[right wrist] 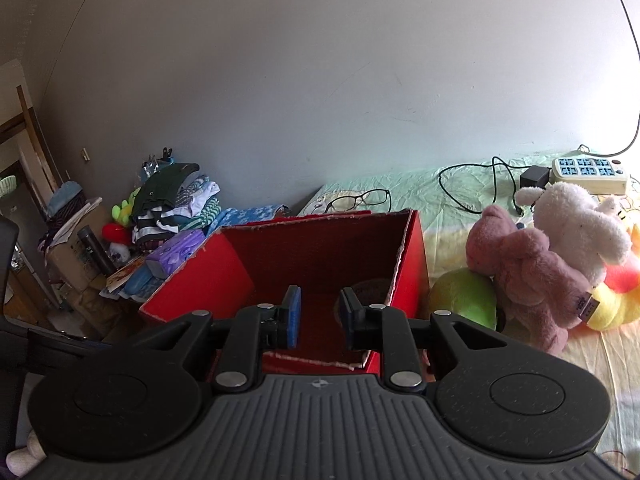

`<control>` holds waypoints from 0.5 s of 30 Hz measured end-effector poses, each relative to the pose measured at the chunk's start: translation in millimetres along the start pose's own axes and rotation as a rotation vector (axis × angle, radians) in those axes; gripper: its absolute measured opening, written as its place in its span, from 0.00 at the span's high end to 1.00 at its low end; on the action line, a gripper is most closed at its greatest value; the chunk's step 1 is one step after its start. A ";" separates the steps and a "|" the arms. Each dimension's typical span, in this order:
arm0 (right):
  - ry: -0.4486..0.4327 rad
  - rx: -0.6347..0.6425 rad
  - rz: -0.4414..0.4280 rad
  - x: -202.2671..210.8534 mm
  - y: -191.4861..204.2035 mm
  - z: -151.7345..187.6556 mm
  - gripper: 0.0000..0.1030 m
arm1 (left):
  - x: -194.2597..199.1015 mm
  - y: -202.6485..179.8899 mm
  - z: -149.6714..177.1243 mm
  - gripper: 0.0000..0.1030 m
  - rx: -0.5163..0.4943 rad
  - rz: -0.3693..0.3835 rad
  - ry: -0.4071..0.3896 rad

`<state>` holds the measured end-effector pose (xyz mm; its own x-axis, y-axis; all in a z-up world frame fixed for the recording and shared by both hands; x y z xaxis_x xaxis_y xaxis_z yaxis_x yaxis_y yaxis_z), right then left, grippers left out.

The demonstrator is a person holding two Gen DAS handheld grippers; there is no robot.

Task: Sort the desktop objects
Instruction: 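Move the right gripper to the pine cone beside the gourd, then close the right gripper on the pine cone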

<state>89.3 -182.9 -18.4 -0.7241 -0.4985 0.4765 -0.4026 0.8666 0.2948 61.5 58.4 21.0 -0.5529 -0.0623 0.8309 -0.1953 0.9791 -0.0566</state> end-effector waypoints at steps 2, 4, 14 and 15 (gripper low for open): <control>0.031 0.015 -0.023 1.0 -1.5 7.8 0.78 | -2.6 -3.4 11.3 0.14 -0.016 0.033 0.018; 0.076 0.022 -0.069 0.0 -3.4 17.0 0.78 | -6.2 -8.0 20.1 0.15 -0.036 0.060 0.028; 0.268 -0.073 -0.198 -20.4 -9.1 43.9 0.70 | -34.9 -23.3 33.8 0.29 -0.032 0.227 0.047; 0.278 -0.094 -0.208 -22.4 -10.3 43.7 0.70 | -36.8 -23.6 33.4 0.29 -0.028 0.228 0.044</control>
Point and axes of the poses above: each gripper's, at about its wrist camera, not at the fingertips, and x roughly against the way its jaws point, y to its left, z to its underside, the point moved 2 cm from there along -x, roughly the way its jaws point, and after that the axes turned 6 degrees about z, right-handed, at the moved point
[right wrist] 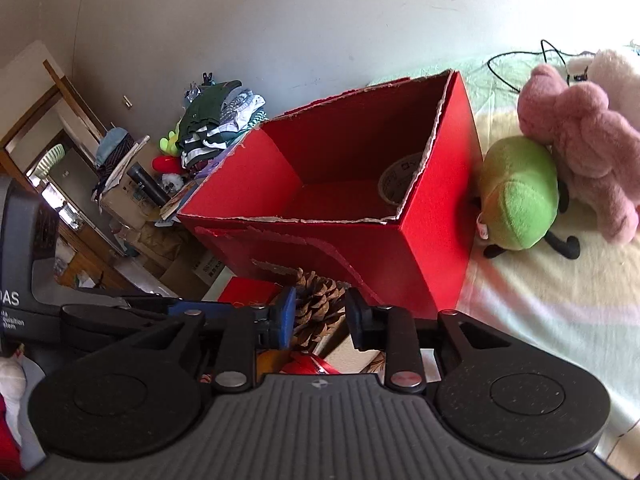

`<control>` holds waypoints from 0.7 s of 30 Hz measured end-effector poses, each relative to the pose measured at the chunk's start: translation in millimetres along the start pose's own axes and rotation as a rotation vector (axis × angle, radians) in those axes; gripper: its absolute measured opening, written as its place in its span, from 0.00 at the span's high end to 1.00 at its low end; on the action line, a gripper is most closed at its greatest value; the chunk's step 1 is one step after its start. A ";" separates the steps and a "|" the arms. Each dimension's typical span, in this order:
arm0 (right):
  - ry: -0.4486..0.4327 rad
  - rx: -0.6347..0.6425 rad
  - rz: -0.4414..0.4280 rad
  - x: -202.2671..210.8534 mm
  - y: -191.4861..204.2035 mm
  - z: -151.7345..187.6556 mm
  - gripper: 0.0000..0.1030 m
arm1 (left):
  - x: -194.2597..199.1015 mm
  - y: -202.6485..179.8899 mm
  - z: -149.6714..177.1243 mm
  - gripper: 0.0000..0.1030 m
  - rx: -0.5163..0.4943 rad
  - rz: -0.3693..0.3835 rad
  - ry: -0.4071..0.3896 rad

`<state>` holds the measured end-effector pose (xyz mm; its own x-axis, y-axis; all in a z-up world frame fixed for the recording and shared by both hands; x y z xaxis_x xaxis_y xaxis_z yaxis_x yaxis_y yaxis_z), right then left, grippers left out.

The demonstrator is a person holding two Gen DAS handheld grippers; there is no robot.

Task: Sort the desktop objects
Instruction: 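Close the right gripper on the pine cone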

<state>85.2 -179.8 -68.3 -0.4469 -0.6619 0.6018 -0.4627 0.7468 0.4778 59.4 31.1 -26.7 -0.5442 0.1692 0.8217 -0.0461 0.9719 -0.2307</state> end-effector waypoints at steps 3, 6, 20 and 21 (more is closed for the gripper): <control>0.023 -0.047 -0.017 -5.3 -4.8 -2.0 0.68 | -6.3 2.8 -1.0 0.29 0.013 0.013 0.005; 0.047 -0.096 -0.049 -8.9 -8.2 -3.8 0.67 | -10.1 3.3 0.8 0.28 -0.015 0.036 0.000; 0.155 -0.176 -0.047 -29.2 -13.7 -1.2 0.54 | -20.1 -12.6 -1.9 0.41 -0.167 0.065 -0.003; 0.167 -0.188 -0.047 -30.8 -15.0 -0.3 0.54 | -20.6 -13.7 -2.6 0.44 -0.174 0.074 0.003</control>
Point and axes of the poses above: each gripper's, at about its wrist camera, not at the fingertips, and x roughly against the way its jaws point, y to its left, z to its underside, the point moved 2 cm from there along -x, roughly the way its jaws point, and after that the axes turned 6 degrees about z, right-handed, at the moved point
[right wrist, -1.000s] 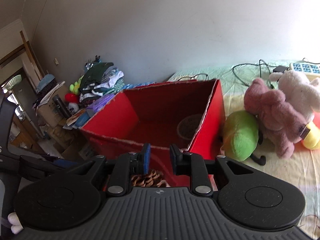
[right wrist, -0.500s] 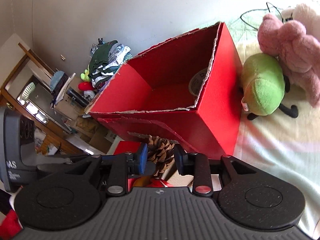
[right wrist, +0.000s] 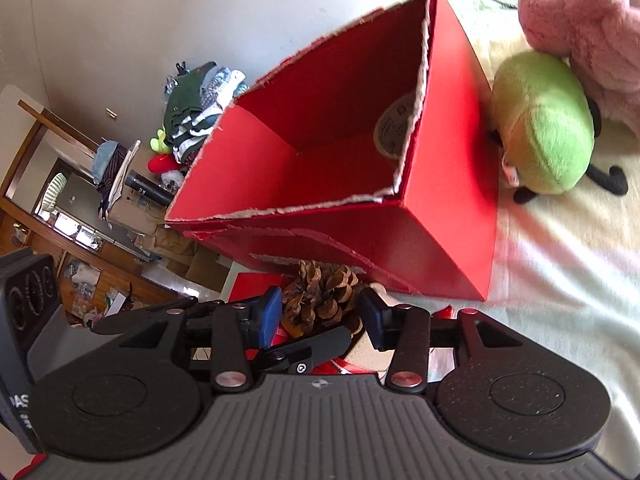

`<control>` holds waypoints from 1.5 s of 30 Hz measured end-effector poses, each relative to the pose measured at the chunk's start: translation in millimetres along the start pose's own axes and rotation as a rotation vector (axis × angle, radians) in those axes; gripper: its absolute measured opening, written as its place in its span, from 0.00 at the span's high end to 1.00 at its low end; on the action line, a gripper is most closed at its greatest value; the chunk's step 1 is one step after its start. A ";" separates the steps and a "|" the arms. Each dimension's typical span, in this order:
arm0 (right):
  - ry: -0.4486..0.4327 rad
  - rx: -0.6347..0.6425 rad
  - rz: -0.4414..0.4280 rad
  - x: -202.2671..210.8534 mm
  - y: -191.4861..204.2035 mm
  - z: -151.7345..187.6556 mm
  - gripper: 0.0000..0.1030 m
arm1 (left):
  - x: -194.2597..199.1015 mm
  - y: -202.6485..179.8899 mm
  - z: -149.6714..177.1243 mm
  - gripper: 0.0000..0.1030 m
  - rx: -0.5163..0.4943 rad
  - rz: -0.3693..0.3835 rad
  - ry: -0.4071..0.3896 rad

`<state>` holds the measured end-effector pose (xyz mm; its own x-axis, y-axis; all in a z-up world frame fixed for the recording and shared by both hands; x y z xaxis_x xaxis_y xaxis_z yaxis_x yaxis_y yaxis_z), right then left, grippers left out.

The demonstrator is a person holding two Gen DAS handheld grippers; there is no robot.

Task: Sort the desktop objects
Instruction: 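Close the right gripper on the pine cone, then lift the pine cone up with the right gripper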

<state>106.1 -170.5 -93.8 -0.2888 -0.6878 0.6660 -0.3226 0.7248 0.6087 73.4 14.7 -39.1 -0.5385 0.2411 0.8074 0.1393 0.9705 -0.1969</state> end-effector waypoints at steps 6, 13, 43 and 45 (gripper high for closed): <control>-0.007 -0.001 0.013 0.1 -1.5 1.3 0.60 | -4.5 -1.6 -2.0 0.49 -0.016 0.028 0.008; -0.011 -0.017 0.020 8.6 -8.1 2.3 0.62 | -5.6 -6.3 -4.9 0.50 -0.012 0.063 0.016; -0.365 -0.121 0.155 109.7 -21.1 -28.4 0.61 | 20.9 -105.0 -89.2 0.50 -0.300 0.240 -0.087; -0.387 -0.094 0.156 106.8 -11.3 -39.7 0.61 | 26.7 -96.7 -102.0 0.50 -0.307 0.227 -0.109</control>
Point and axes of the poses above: each gripper's, at about its wrist camera, not at the fingertips, and x roughly against the way its jaws point, y to its left, z to its underside, the point moved 2 cm from there along -x, roughly the way its jaws point, and after that the axes turned 6 degrees about z, right-handed, at the moved point
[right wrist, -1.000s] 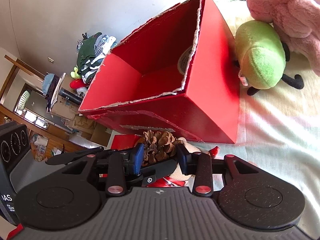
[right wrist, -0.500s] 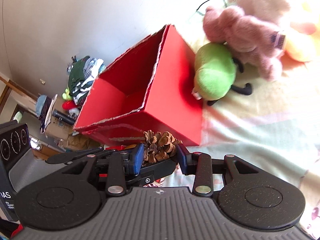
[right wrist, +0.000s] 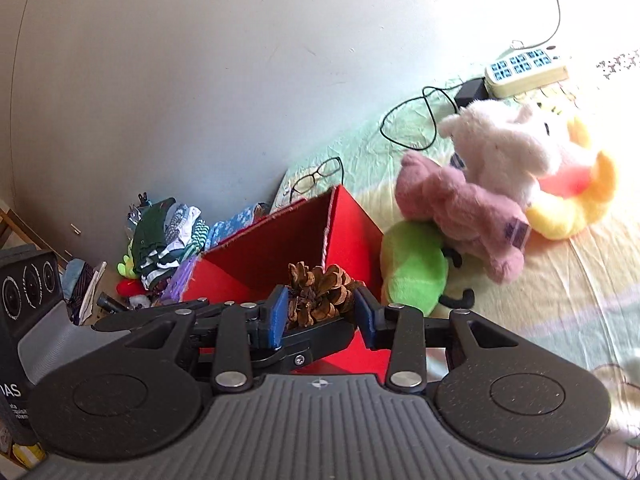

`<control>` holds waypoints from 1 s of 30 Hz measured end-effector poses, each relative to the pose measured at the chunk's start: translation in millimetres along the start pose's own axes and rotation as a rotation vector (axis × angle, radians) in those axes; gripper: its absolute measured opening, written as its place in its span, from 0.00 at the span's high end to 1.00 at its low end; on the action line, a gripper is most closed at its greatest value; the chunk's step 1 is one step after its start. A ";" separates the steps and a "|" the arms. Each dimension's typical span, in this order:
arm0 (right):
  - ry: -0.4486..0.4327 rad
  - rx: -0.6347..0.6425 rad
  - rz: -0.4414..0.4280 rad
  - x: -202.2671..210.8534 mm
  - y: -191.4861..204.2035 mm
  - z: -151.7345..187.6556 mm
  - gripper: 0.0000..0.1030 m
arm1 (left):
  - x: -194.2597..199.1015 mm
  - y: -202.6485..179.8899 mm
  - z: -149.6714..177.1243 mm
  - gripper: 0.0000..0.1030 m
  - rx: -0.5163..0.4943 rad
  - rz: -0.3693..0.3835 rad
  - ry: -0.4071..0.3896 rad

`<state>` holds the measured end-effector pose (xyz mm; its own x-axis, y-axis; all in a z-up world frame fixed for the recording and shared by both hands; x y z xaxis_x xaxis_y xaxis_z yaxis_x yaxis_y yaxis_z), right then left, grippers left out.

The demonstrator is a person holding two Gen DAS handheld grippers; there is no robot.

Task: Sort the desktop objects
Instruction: 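Lift the pine cone up with the right gripper, then lower the pine cone into the red box with the right gripper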

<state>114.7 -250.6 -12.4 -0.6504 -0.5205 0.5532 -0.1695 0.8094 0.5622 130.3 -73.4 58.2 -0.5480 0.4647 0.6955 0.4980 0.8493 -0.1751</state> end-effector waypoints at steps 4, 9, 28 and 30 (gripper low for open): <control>-0.020 0.042 -0.019 -17.6 22.8 -15.0 0.61 | 13.0 32.3 -12.8 0.50 0.013 -0.027 -0.021; 0.009 0.084 -0.046 -57.5 56.6 -27.5 0.61 | 22.8 83.9 -20.6 0.50 0.050 -0.075 -0.015; 0.278 0.059 0.025 -194.5 79.0 -11.8 0.60 | -41.3 216.9 11.6 0.49 0.221 -0.053 0.226; 0.311 0.050 0.049 -204.2 75.4 -10.3 0.60 | -52.6 225.2 14.2 0.49 0.236 -0.035 0.260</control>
<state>242.4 -86.2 -76.7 -0.4028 -0.5325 0.7444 -0.1847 0.8439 0.5037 261.8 96.9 -27.7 -0.3572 0.3805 0.8530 0.2964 0.9123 -0.2828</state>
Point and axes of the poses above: each gripper's, at about its wrist camera, not at the fingertips, and x roughly against the way its jaws point, y to its left, z to its underside, the point moved 2 cm from there along -x, roughly the way its jaws point, and after that the axes turned 6 degrees about z, right-handed, at the moved point
